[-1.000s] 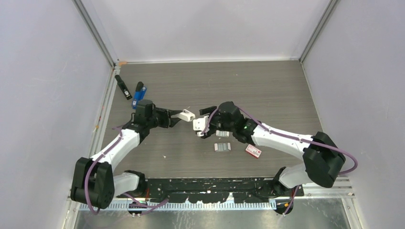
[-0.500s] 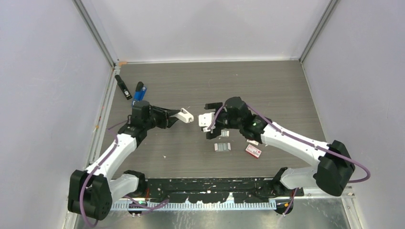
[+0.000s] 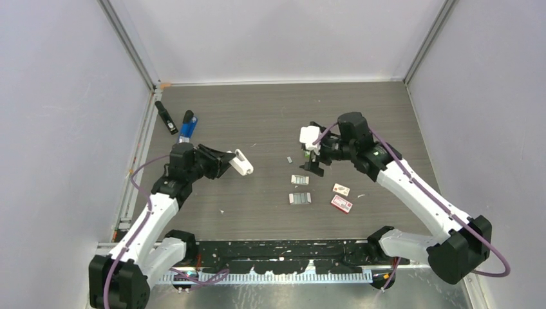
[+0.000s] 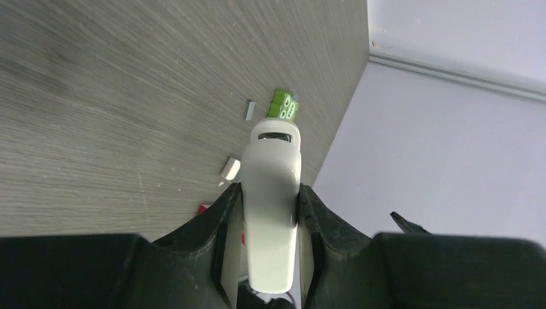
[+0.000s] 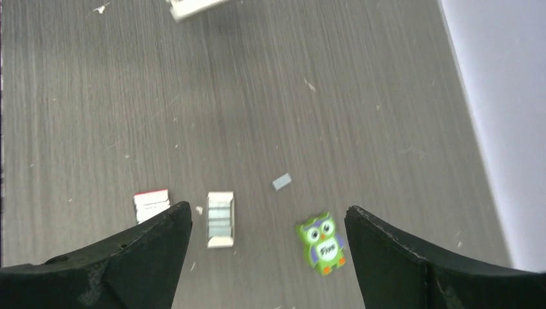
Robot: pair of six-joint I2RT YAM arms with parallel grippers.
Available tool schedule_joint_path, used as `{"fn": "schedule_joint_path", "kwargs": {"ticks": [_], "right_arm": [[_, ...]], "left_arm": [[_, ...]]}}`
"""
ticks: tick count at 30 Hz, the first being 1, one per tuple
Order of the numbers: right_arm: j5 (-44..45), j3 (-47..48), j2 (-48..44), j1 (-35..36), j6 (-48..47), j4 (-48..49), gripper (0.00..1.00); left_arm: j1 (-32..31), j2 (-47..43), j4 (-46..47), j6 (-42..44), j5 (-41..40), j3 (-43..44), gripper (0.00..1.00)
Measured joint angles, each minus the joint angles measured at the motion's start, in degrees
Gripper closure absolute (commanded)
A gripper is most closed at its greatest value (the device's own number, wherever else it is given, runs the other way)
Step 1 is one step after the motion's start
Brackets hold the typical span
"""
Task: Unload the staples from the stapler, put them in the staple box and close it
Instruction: Unload the staple at the center of the board.
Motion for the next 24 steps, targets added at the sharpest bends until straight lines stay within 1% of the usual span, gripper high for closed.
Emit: {"fn": "schedule_joint_path", "kwargs": {"ticks": [3, 6, 8, 12, 14, 16, 18, 21, 24], "right_arm": [[-0.66, 0.66, -1.81, -3.58, 1.51, -5.46, 0.07], [-1.81, 0.85, -4.39, -8.79, 2.38, -9.94, 0.06], [-3.26, 1.14, -5.92, -13.57, 2.91, -12.26, 0.06], [-7.82, 2.47, -7.19, -25.99, 4.72, -14.34, 0.06], [-8.63, 3.45, -7.19, -32.04, 5.05, -15.1, 0.06], [-8.66, 4.48, -6.84, -35.3, 5.35, -16.35, 0.06], [-9.14, 6.84, -5.53, -37.75, 5.6, -19.8, 0.06], [-11.43, 10.91, -2.64, -43.5, 6.58, -24.48, 0.06], [-14.29, 12.57, -1.53, -50.66, 8.0, -25.27, 0.06]], "left_arm": [[0.0, -3.72, -0.22, 4.68, -1.38, -0.76, 1.0], [0.02, -8.24, -0.76, 9.29, -3.39, -1.46, 1.0], [0.02, -11.69, -1.33, 12.24, -4.59, -2.25, 1.0], [0.02, -18.08, -3.96, 18.08, -6.93, -3.39, 1.0], [0.02, -20.61, -5.2, 21.09, -7.5, -3.39, 1.0], [0.02, -22.8, -6.1, 23.8, -7.63, -3.39, 1.0], [0.02, -24.28, -6.86, 26.36, -7.82, -3.39, 1.0], [0.02, -25.73, -7.65, 28.52, -7.93, -3.39, 1.0], [0.02, -25.66, -7.85, 29.86, -7.78, -3.39, 1.0]]}}
